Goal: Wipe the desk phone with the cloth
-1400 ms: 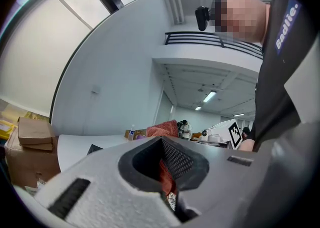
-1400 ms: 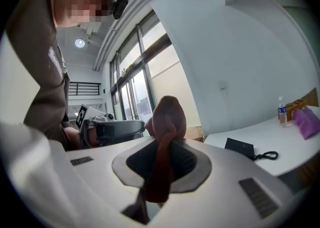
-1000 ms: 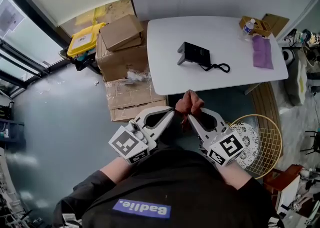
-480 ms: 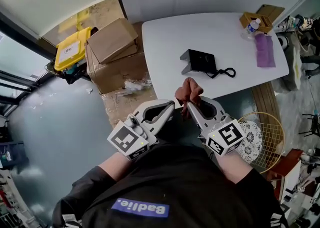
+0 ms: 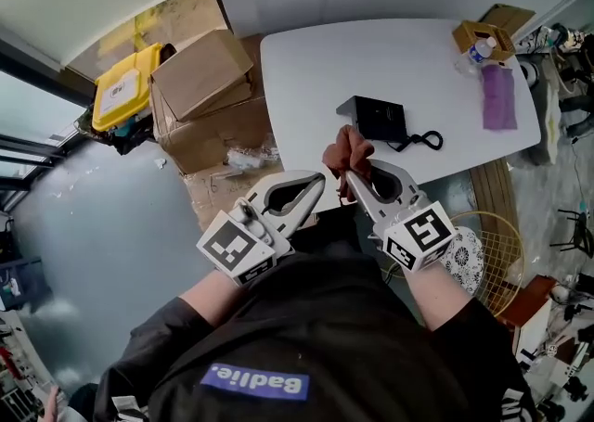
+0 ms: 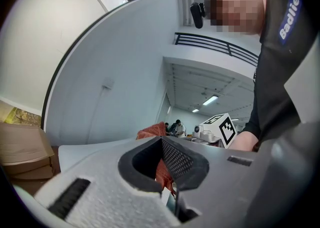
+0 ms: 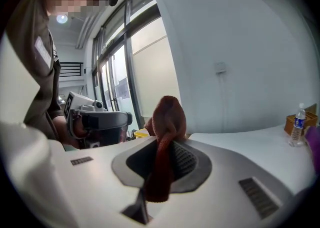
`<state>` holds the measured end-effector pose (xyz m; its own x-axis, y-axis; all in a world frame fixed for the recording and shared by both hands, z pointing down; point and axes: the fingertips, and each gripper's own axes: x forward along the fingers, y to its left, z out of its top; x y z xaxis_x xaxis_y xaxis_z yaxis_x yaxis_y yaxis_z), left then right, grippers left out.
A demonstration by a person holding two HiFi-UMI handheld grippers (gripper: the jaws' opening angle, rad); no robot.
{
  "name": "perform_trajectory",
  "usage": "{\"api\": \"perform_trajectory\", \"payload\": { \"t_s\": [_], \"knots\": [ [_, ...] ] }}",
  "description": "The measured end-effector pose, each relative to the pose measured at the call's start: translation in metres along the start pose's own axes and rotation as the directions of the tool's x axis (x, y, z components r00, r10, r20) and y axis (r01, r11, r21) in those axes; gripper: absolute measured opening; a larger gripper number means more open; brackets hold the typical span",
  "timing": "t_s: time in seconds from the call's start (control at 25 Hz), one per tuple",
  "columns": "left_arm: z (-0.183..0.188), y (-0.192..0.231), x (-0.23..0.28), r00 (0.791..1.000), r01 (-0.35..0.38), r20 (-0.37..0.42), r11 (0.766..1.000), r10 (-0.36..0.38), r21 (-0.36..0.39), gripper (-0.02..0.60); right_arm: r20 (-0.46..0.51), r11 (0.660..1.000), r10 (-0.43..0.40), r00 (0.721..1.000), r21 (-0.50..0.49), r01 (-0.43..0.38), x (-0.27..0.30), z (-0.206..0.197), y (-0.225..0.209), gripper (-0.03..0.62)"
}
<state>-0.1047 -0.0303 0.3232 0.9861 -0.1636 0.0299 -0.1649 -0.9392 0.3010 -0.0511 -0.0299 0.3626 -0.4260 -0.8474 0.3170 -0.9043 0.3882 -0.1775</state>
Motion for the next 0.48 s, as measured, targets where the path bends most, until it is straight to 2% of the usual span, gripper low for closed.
{"api": "perform_trajectory", "payload": {
  "t_s": [0.28,0.36,0.48],
  "knots": [
    [0.008,0.031,0.034,0.990,-0.137,0.017,0.990,0.137,-0.022,0.009,-0.094,0.986,0.160,0.983,-0.038,-0.165,0.038,-0.014,-0.044,0.069],
    [0.003,0.041,0.043,0.982,-0.190,0.004,0.982,0.190,-0.015,0.009,-0.127,0.972,0.224,0.966,-0.043,-0.231,0.050,-0.020,-0.056,0.069],
    [-0.002,0.056,0.054,0.957,-0.291,-0.010,0.956,0.291,-0.041,0.009,-0.173,0.945,0.308,0.936,-0.059,-0.322,0.068,-0.033,-0.072,0.069]
  ]
}}
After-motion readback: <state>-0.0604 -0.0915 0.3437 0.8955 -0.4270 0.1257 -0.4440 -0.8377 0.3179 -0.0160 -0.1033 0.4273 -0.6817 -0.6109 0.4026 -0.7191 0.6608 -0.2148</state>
